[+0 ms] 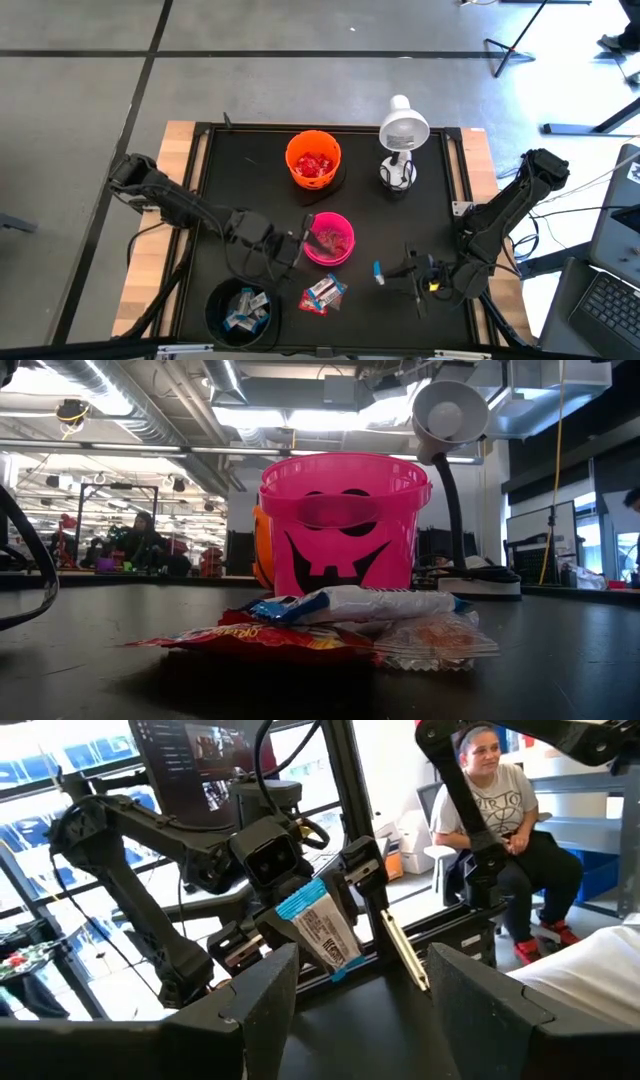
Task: Sort candy
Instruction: Put the white chocolate into the black bucket
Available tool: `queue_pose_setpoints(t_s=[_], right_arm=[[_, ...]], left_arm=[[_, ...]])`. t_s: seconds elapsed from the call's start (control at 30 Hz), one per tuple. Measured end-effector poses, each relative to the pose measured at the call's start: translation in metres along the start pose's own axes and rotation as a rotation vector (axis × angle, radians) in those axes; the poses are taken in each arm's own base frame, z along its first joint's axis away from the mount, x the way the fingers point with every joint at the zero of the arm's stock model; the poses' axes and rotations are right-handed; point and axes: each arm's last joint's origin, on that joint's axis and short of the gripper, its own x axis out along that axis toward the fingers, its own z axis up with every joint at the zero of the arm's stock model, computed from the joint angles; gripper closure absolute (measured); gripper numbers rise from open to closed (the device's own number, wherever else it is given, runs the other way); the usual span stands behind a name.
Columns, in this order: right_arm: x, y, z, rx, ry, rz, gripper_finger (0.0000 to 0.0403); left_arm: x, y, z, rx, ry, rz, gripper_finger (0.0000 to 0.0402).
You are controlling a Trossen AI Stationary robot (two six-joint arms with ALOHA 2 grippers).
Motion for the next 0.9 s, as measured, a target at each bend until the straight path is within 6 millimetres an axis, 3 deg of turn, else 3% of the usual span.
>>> queue_pose_setpoints(t_s=[0.53, 0.9], right_arm=[[0.0, -0.003, 0.002, 0.003, -0.057, -0.12, 0.0315], [0.0, -0.004, 0.002, 0.003, -0.067, -0.143, 0.0315]], left_arm=[[0.001, 0.017, -0.004, -0.003, -0.006, -0.012, 0.0188], [0.001, 0.017, -0.004, -0.021, -0.01, -0.01, 0.0188]])
